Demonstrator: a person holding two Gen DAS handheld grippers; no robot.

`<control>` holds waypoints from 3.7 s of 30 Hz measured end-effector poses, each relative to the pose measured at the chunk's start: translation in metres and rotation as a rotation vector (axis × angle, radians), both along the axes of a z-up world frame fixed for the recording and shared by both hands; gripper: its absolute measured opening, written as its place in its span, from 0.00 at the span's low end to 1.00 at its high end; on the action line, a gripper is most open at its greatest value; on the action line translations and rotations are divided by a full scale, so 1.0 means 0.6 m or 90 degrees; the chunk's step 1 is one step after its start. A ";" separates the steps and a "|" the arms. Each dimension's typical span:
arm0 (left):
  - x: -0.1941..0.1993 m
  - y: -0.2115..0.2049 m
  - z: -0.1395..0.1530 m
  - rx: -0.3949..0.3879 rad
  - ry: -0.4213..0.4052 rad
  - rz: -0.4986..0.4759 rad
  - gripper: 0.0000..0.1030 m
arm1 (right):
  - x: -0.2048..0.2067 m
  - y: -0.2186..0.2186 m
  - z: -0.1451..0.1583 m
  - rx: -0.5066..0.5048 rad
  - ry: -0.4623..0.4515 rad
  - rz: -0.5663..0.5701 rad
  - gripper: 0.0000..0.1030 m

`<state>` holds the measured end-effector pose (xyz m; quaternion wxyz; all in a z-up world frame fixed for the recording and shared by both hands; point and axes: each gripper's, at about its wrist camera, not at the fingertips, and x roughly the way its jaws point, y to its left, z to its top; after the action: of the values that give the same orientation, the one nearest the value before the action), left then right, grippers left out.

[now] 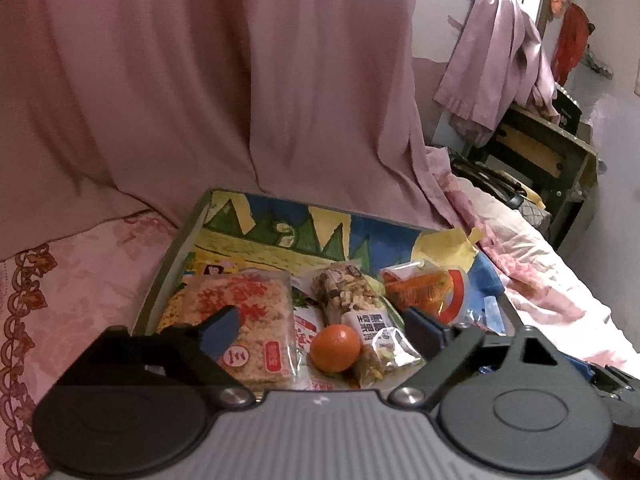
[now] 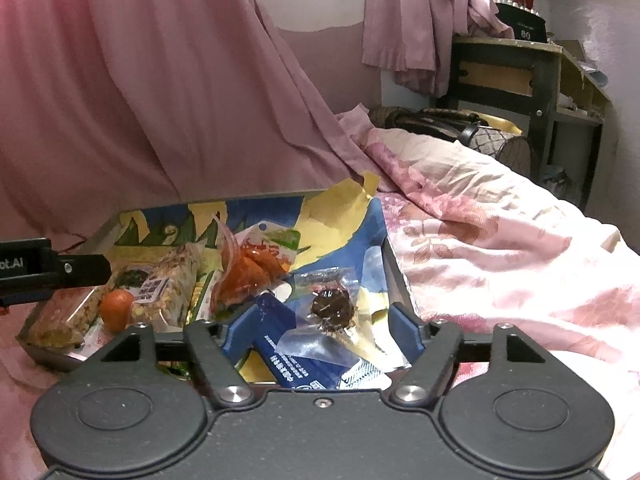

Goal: Organize snacks

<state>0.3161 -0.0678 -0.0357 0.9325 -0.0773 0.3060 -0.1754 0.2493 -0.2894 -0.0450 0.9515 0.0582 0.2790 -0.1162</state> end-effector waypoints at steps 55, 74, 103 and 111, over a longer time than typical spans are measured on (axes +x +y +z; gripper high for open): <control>-0.214 0.059 0.073 0.096 -0.087 0.076 1.00 | -0.201 0.010 0.113 0.039 -0.135 -0.010 0.99; -0.339 0.086 0.064 0.138 -0.074 0.106 1.00 | -0.313 0.044 0.117 0.036 -0.098 0.014 0.99; -0.400 0.097 0.044 0.152 -0.003 0.132 1.00 | -0.370 0.070 0.092 0.024 -0.023 0.029 0.99; -0.401 0.096 0.044 0.153 -0.001 0.130 1.00 | -0.368 0.071 0.089 0.024 -0.016 0.029 0.99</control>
<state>0.0754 -0.0103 -0.0094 0.9483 0.0044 0.3145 -0.0417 0.0284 -0.2470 0.0082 0.9560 0.0713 0.2706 -0.0882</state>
